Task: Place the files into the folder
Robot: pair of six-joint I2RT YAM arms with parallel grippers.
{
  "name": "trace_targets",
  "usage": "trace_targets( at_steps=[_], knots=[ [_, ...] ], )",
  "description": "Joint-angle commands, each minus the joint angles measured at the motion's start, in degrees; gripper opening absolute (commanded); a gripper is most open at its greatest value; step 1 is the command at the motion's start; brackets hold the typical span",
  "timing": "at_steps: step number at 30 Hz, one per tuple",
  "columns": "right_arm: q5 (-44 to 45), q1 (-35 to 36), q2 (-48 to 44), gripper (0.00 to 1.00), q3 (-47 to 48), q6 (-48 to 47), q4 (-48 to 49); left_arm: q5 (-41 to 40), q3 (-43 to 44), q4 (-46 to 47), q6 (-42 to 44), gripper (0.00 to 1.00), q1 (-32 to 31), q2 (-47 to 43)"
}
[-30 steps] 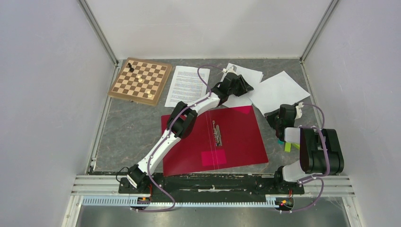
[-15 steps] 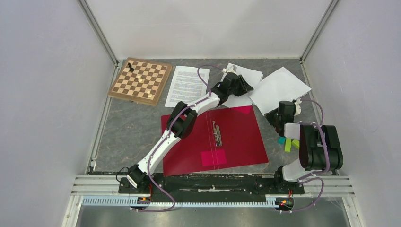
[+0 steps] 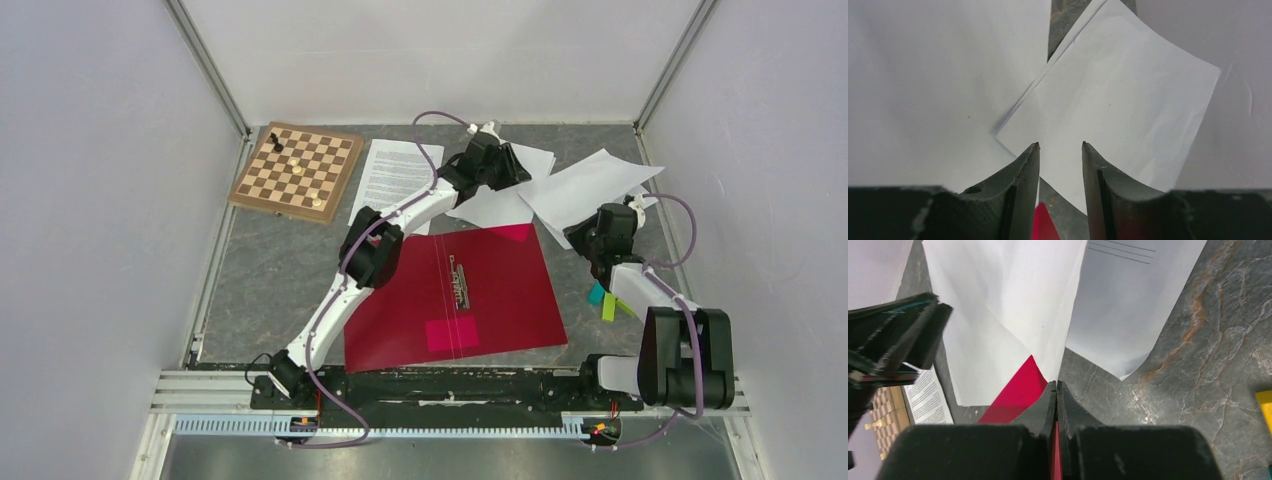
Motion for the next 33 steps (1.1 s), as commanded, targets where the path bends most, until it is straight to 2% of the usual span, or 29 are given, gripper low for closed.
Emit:
trace_targets(
  at_steps=[1,5,9,14,22,27,30,33],
  knots=[
    [-2.4,0.0,-4.6,0.00,0.5,-1.8,-3.8,0.6,-4.0,-1.6,5.8,0.44,0.4,-10.7],
    [-6.3,0.3,-7.7,0.00,-1.1,-3.5,-4.9,0.3,-6.8,-6.7,8.0,0.41,0.4,-14.3],
    [-9.6,1.4,-9.1,0.00,-0.1,-9.7,-10.3,-5.3,-12.2,-16.3,9.1,0.40,0.9,-19.2],
    [-15.1,3.7,-9.8,0.00,1.9,-18.6,-20.6,-9.4,-27.3,-21.7,9.9,0.40,1.9,-27.9],
    [-13.4,19.6,-17.3,0.00,-1.9,-19.0,-29.0,-14.2,-45.2,-27.3,17.2,0.40,1.8,-39.2],
    [-9.8,24.0,-19.9,0.00,-1.9,-20.4,-35.0,-17.6,-52.6,-30.1,16.9,0.39,2.2,-44.2],
    [-9.5,24.7,-20.8,0.00,-0.3,-23.1,-39.3,-19.7,-57.4,-31.6,16.1,0.34,2.3,-46.8],
    [-11.0,25.2,-21.9,0.00,1.2,-25.0,-42.5,-23.6,-60.9,-34.7,16.2,0.20,2.3,-47.6]
  ],
)
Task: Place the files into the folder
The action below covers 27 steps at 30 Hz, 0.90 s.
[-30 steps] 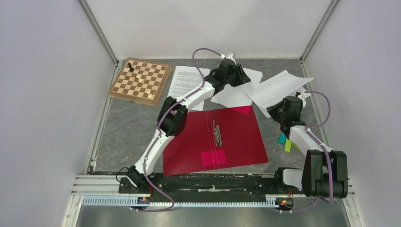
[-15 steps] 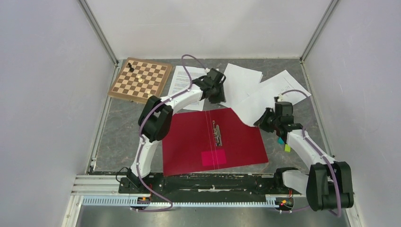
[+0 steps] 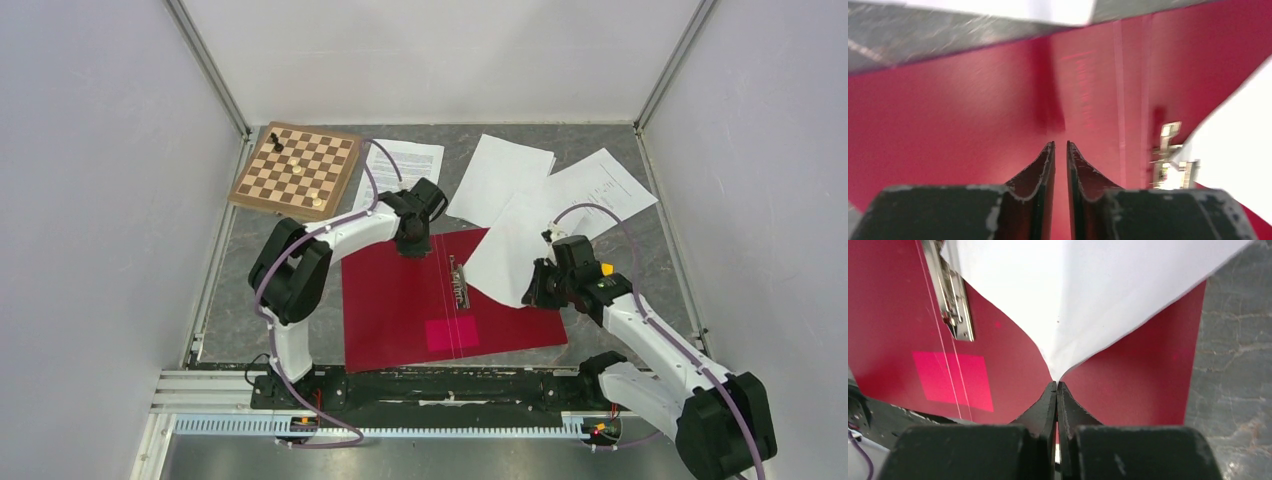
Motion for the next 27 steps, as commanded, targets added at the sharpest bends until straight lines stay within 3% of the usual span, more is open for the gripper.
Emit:
trace_targets(
  at_steps=[1,5,16,27],
  knots=[
    [-1.5,1.0,-2.1,0.00,3.4,-4.6,-7.2,-8.1,-4.5,-4.8,2.2,0.18,0.3,-3.0],
    [-3.1,3.3,-2.9,0.00,5.3,-5.7,-10.4,-18.0,-4.3,-8.3,3.7,0.03,0.4,0.0],
    [-9.3,6.6,-6.4,0.00,2.7,-8.3,-12.8,-28.5,-1.9,-4.8,16.3,0.02,3.3,4.4],
    [-15.5,7.6,-9.5,0.00,2.0,-11.9,-14.0,-27.4,2.0,-1.5,24.7,0.02,3.8,5.1]
  ],
)
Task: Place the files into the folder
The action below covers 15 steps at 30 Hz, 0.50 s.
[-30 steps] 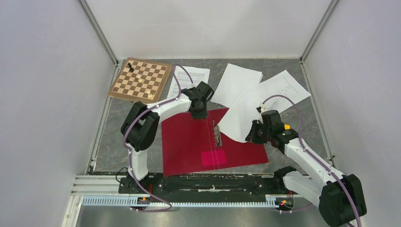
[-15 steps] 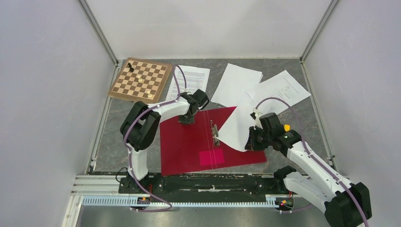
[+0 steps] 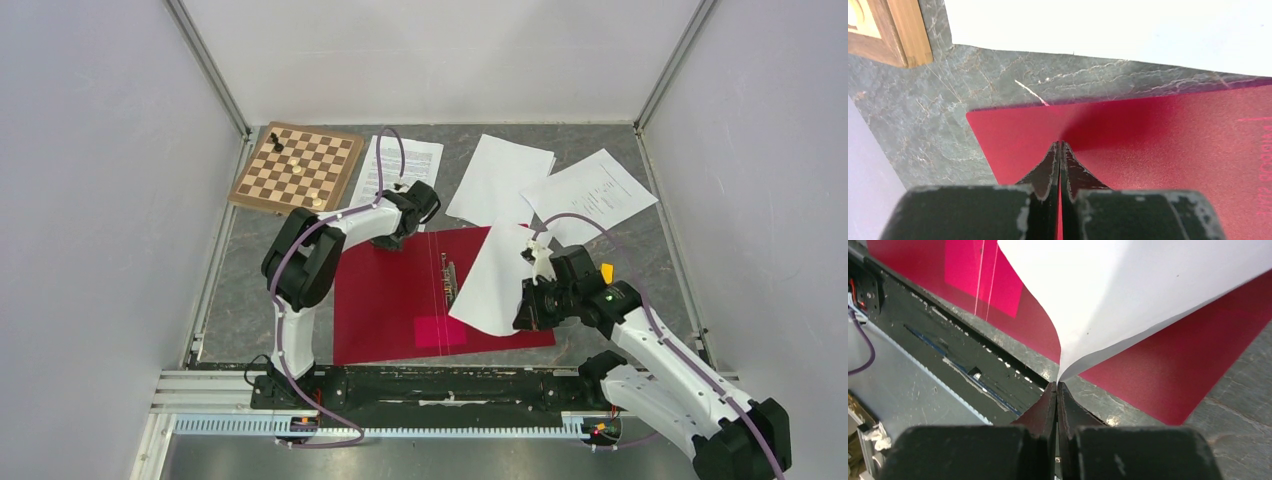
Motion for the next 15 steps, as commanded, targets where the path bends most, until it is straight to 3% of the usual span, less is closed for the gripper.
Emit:
trace_targets(
  at_steps=[1,8,15],
  knots=[
    [-4.3,1.0,-1.8,0.00,-0.3,-2.9,-0.4,-0.1,2.6,3.7,5.5,0.02,0.3,-0.5],
    [-5.6,7.4,-1.0,0.00,-3.5,0.0,4.3,5.4,2.9,4.3,4.2,0.02,0.2,-0.9],
    [3.6,14.6,1.5,0.00,-2.2,-0.8,1.8,7.7,3.3,4.5,3.6,0.02,0.2,-1.0]
  ],
)
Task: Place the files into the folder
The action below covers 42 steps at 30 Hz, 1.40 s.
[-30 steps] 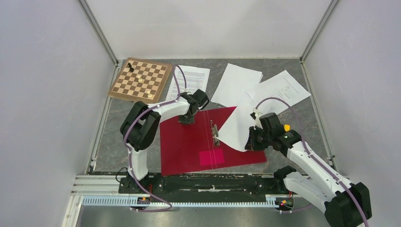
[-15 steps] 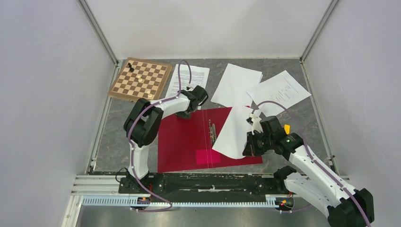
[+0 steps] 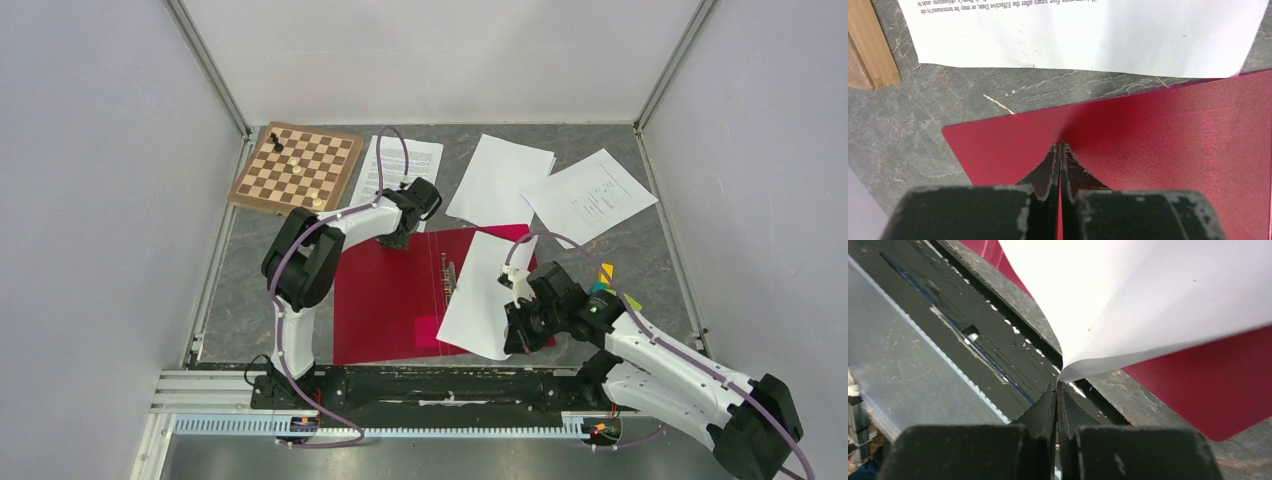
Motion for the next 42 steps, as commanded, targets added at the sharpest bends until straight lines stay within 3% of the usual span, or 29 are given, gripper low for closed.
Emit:
trace_targets(
  at_steps=[1,8,14,18,20,24,30,36,42],
  knots=[
    [7.2,2.9,1.4,0.00,2.1,-0.5,-0.7,1.8,2.4,1.8,1.1,0.02,0.1,-0.9],
    [13.2,9.0,1.8,0.00,7.2,-0.2,0.7,4.8,3.8,1.7,0.1,0.02,0.2,-1.1],
    [16.5,14.2,4.6,0.00,6.0,-0.4,5.2,7.2,5.0,0.3,-2.0,0.02,0.1,-1.0],
    [23.3,15.7,6.0,0.00,6.5,0.4,3.9,9.0,6.0,-1.4,-3.8,0.02,0.1,-0.9],
    [29.1,15.6,6.6,0.08,6.6,3.3,2.1,10.0,6.6,-2.2,-4.6,0.02,0.1,-0.9],
    [32.0,15.6,5.6,0.38,4.2,9.7,2.5,13.1,7.6,-3.5,-5.6,0.02,0.1,-0.3],
    [33.6,15.5,2.8,0.68,-0.5,15.0,4.5,15.2,7.8,-4.2,-6.2,0.03,0.1,0.7],
    [38.6,14.9,-0.3,0.96,-2.9,23.2,0.2,17.6,7.8,-4.5,-6.3,0.12,0.1,0.5],
    [42.0,13.9,-2.9,0.98,-4.7,29.6,-3.3,21.3,8.0,-3.8,-6.5,0.24,0.1,-0.3]
  ],
)
